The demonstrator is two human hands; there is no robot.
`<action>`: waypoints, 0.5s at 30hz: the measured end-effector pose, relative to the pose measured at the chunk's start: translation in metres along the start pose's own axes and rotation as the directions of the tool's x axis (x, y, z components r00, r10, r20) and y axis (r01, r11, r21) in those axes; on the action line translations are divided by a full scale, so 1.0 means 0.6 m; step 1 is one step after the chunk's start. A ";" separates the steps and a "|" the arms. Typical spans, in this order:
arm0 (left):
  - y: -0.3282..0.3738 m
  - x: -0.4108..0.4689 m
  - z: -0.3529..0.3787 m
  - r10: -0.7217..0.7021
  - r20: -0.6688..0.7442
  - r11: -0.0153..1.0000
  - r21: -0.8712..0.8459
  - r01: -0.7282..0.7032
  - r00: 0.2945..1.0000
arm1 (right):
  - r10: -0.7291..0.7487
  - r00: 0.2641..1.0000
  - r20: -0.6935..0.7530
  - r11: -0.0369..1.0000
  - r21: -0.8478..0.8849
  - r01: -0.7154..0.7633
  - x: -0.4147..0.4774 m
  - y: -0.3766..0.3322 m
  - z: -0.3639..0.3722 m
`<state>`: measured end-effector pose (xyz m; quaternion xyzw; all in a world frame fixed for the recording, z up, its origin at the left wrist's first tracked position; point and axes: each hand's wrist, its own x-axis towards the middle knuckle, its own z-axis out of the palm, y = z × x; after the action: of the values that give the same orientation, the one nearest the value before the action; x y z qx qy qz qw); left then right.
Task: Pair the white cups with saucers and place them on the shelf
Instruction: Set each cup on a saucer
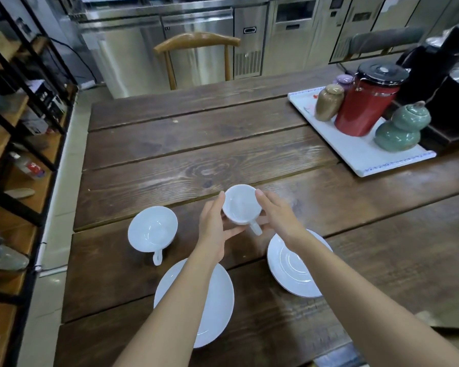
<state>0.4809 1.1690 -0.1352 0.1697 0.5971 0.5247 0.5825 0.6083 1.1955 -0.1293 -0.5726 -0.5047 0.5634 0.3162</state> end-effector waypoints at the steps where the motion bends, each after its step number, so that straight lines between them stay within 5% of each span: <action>1: 0.000 -0.006 0.010 0.009 0.013 1.000 0.019 -0.010 1.000 | -0.014 1.000 -0.020 1.000 0.008 0.014 -0.008 -0.001 -0.012; 15: -0.100 -0.081 0.111 -0.180 0.089 0.965 0.208 0.159 0.980 | 0.092 0.954 -0.284 0.994 0.076 -0.073 -0.116 0.099 -0.116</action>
<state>0.5766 1.1344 -0.1440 0.2036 0.6269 0.4002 0.6366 0.6988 1.1275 -0.1506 -0.6585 -0.4104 0.5030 0.3808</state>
